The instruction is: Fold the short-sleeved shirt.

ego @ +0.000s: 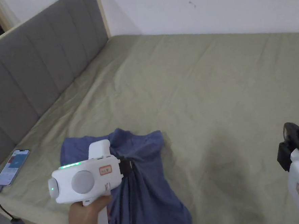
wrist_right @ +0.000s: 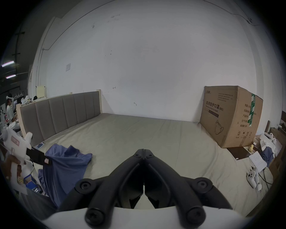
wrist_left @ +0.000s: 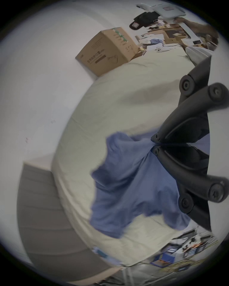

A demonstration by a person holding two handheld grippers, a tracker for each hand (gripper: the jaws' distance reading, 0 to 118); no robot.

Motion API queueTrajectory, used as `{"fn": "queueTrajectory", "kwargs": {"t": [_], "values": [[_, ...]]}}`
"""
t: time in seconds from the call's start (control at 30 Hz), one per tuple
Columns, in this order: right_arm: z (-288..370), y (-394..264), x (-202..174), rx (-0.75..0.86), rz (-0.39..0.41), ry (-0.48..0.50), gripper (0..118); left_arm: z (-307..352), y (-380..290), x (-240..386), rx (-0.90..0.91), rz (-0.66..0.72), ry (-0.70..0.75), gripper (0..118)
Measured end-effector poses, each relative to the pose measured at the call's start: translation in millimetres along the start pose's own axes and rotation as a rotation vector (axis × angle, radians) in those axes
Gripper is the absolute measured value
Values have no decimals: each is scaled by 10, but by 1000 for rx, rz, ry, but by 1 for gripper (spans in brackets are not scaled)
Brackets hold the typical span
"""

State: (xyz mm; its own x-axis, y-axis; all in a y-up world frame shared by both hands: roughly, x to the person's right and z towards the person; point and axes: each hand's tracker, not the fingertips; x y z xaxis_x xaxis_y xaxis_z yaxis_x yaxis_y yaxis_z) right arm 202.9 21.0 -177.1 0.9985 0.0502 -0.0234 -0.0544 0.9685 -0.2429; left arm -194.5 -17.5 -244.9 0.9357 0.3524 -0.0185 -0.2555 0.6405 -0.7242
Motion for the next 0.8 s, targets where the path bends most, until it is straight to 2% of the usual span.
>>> {"fn": "queueTrajectory", "kwargs": {"t": [0.17, 0.43, 0.6, 0.8], "values": [[124, 57, 210, 28, -11, -29, 0, 251, 471, 716, 107, -153, -103, 2], [377, 138, 680, 78, -18, -128, 0, 309, 980, 1925, 143, -388, -283, 2], [556, 151, 1000, 96, -18, -209, 0, 161, 977, 2609, 147, -471, -361, 2], [735, 101, 1318, 93, -23, -294, 0, -166, 583, 3238, 47, -532, -459, 2]]}}
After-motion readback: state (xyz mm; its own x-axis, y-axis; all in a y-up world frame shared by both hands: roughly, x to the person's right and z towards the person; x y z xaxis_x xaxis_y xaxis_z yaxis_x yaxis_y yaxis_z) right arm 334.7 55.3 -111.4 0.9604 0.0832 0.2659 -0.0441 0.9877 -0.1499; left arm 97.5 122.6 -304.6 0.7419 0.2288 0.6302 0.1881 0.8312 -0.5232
